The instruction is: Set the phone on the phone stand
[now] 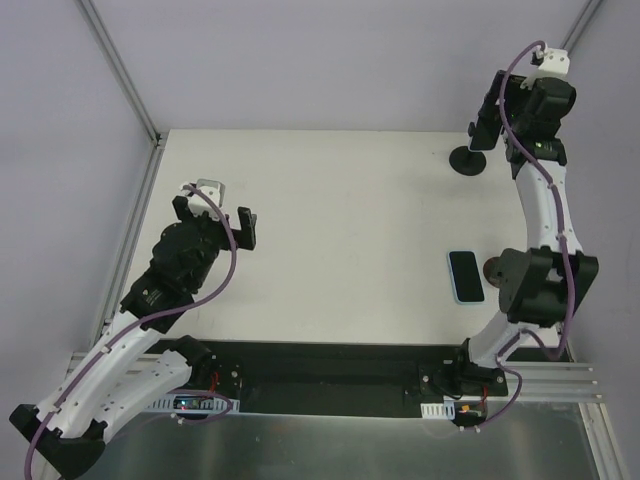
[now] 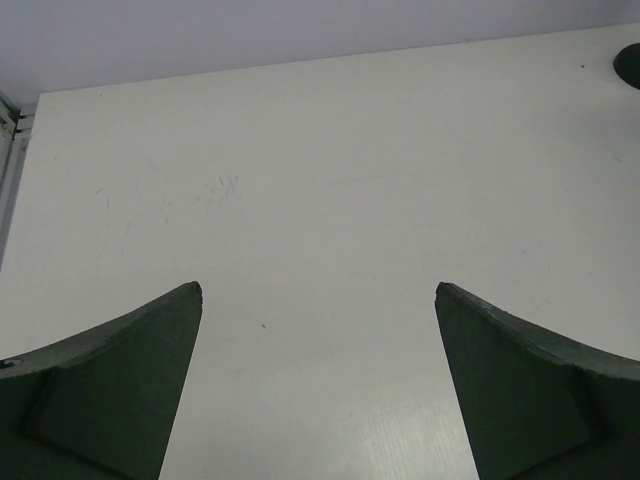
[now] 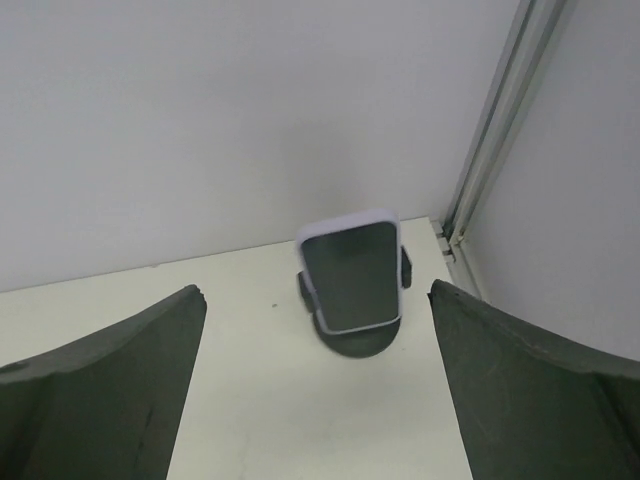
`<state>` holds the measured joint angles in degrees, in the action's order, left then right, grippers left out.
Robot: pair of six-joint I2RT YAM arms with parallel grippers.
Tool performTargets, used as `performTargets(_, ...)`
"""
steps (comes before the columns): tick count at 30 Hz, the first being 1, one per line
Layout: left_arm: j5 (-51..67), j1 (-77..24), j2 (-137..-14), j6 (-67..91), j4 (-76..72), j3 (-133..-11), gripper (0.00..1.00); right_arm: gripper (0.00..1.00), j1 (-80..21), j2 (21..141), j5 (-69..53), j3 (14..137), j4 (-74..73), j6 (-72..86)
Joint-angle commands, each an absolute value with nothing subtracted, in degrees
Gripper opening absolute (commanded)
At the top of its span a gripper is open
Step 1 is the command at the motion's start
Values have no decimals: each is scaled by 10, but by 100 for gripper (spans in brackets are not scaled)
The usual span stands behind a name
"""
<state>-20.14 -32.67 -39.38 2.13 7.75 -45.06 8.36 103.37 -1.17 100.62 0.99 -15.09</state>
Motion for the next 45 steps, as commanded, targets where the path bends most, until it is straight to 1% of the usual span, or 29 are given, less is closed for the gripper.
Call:
performTargets(1,-183,-335,-367,20,58,-451,99,97,64,847,34,903,-34,-17)
performTargets(2,-180,-337,-366,19,58,-452,99,97,63,816,35,819,-39,46)
performTargets(3,-179,-340,-363,18,59,-453,99,97,63,787,32,781,-39,73)
performTargets(4,-177,-347,-361,16,58,-452,99,96,62,731,26,737,-44,95)
performTargets(5,-175,-351,-360,16,58,-452,99,97,62,706,19,703,-61,114)
performTargets(6,-172,-354,-360,13,58,-453,99,97,62,682,7,645,-76,137)
performTargets(7,-167,-359,-360,12,59,-454,99,97,62,639,5,623,-96,139)
performTargets(8,-164,-368,-359,11,59,-454,99,97,61,616,7,607,-145,135)
performTargets(9,-163,-371,-359,9,59,-454,99,97,62,595,28,574,-171,119)
performTargets(11,-156,-381,-359,6,59,-454,99,97,62,534,69,553,-247,89)
performTargets(12,-154,-383,-359,7,59,-454,99,97,62,513,116,543,-265,73)
performTargets(13,-150,-384,-360,7,59,-455,99,97,62,472,133,516,-277,43)
performTargets(15,-139,-388,-360,9,59,-455,99,97,66,428,169,485,-283,25)
performTargets(17,-138,-389,-361,8,60,-455,99,97,95,415,152,453,-282,20)
performTargets(21,-141,-396,-360,7,59,-454,99,97,165,447,105,429,-251,30)
performTargets(22,-140,-397,-360,6,60,-454,99,97,178,459,94,425,-221,23)
performTargets(27,-141,-408,-359,5,59,-453,99,97,196,569,108,453,-202,-54)
performTargets(33,-156,-436,-358,-11,59,-452,99,98,214,644,69,468,-187,-99)
performTargets(39,-185,-480,-356,-28,58,-449,99,97,221,660,100,468,-198,-121)
performTargets(45,-214,-520,-354,-47,44,-439,99,99,262,704,22,466,-179,-131)
